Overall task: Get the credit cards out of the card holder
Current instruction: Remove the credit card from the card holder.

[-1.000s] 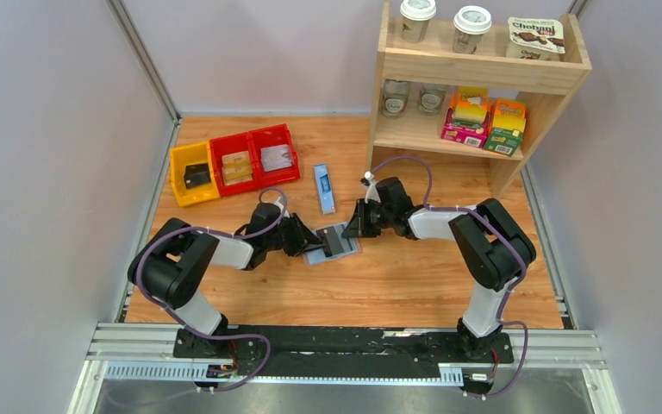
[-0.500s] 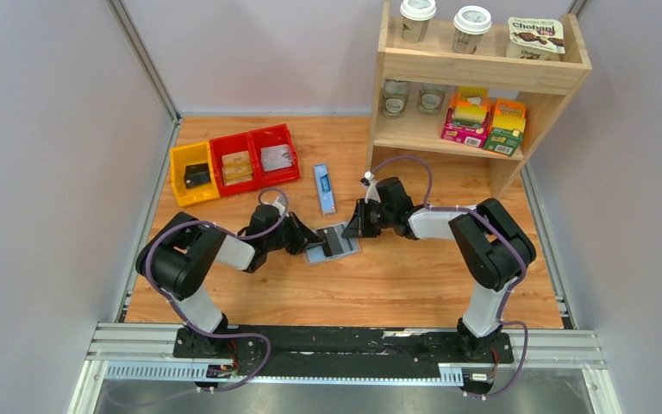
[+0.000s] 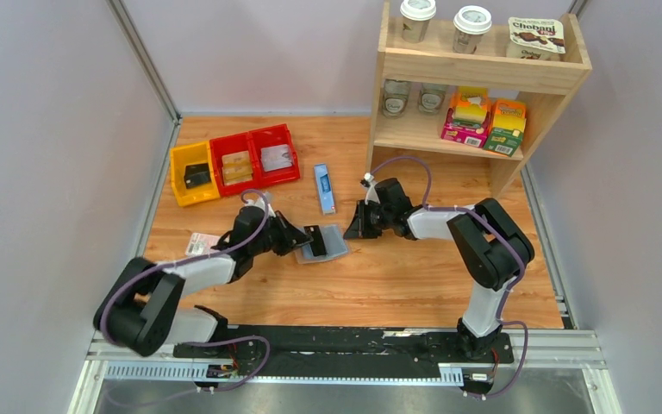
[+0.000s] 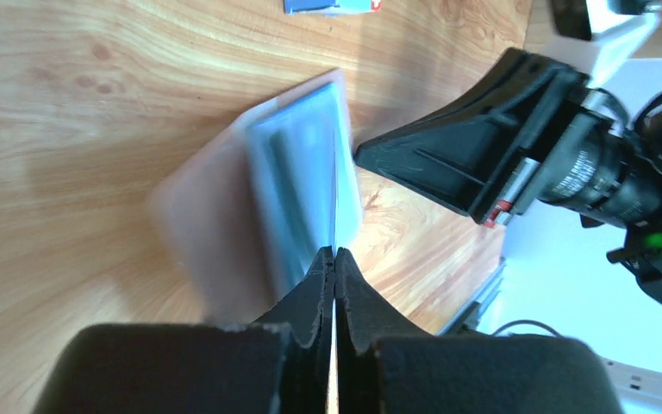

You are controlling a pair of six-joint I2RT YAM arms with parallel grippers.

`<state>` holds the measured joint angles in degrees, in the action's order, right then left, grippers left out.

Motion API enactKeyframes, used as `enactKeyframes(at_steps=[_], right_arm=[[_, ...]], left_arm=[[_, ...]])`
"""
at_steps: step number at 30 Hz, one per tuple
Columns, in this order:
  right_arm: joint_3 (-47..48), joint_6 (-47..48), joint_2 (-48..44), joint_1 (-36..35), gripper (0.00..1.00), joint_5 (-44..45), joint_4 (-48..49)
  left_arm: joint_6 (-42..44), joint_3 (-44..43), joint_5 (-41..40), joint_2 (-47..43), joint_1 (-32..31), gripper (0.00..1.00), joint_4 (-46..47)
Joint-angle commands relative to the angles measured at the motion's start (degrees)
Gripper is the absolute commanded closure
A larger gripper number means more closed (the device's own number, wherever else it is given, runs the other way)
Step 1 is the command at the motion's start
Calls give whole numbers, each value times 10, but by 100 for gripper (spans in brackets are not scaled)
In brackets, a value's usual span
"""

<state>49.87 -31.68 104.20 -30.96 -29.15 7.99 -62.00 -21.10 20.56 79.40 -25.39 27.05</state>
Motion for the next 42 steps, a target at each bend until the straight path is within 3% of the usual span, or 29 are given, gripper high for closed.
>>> enactKeyframes(at_steps=[1, 7, 11, 18, 33, 37, 42], right_arm=[[-18, 34, 28, 6, 98, 73, -77], [-18, 34, 24, 7, 98, 70, -78], [-14, 31, 16, 6, 97, 56, -77], [8, 22, -28, -8, 94, 33, -72], [32, 3, -66, -63, 88, 12, -11], [28, 10, -85, -63, 88, 30, -23], [12, 32, -135, -62, 85, 85, -63]], left_arm=[[78, -13, -77, -130, 9, 100, -159], [99, -35, -147, -259, 31, 100, -265], [106, -48, -144, -261, 40, 100, -285], [76, -11, -100, -173, 40, 100, -222], [54, 37, -163, -277, 45, 100, -126], [52, 27, -204, -317, 83, 100, -120], [14, 2, -204, -313, 185, 100, -110]])
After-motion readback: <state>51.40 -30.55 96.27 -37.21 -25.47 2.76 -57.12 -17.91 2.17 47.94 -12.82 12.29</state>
